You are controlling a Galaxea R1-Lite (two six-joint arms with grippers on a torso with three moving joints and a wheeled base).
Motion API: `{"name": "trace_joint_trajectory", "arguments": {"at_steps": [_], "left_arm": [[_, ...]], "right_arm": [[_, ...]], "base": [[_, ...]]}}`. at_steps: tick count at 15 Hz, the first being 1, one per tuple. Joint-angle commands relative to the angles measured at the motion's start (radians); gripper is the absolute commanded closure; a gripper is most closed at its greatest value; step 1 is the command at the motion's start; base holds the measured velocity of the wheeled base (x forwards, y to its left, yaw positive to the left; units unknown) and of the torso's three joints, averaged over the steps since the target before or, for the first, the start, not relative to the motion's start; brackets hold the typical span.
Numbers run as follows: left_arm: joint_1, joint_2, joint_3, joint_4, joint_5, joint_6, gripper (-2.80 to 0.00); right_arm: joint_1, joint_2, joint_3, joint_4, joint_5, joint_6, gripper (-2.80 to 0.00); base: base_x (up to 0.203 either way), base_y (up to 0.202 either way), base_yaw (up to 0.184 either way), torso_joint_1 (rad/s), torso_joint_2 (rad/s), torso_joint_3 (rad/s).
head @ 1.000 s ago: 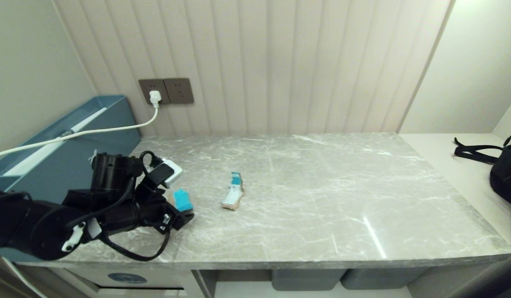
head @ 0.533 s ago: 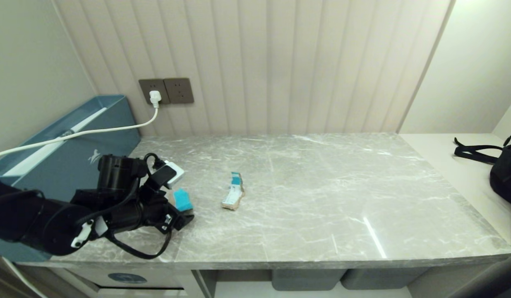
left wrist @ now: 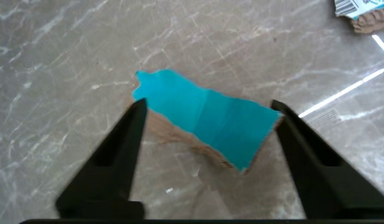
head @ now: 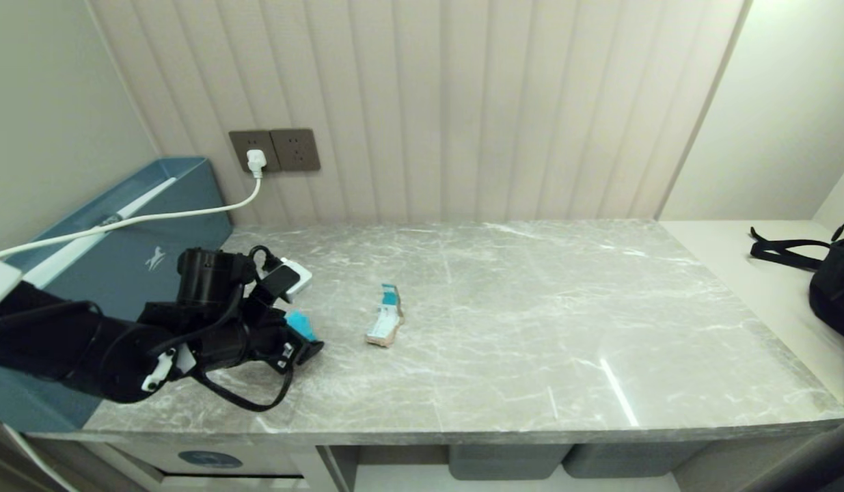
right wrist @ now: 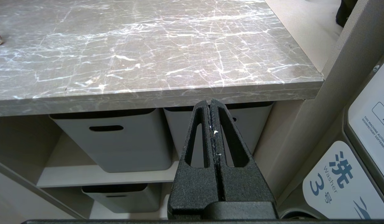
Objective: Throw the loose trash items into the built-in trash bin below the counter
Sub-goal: Pick up the garbage
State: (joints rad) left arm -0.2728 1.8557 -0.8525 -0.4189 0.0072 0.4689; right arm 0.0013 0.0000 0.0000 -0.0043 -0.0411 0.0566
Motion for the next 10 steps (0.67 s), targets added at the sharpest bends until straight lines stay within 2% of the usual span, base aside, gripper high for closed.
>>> {"name": "trace_joint_trajectory", "arguments": {"at_steps": [1, 10], "left_arm": [[0.000, 0.011, -0.008, -0.001, -0.001, 0.002, 0.00], [0.003, 0.000, 0.046, -0.001, 0.002, -0.004, 0.00]], "right_arm": [[0.000, 0.000, 0.002, 0.000, 0.000, 0.000, 0.00], [0.000, 0.000, 0.002, 0.000, 0.000, 0.000, 0.00]], "base": [[0.000, 0.000, 0.000, 0.000, 0.00, 0.000], [0.000, 0.000, 0.000, 0.000, 0.00, 0.000]]}}
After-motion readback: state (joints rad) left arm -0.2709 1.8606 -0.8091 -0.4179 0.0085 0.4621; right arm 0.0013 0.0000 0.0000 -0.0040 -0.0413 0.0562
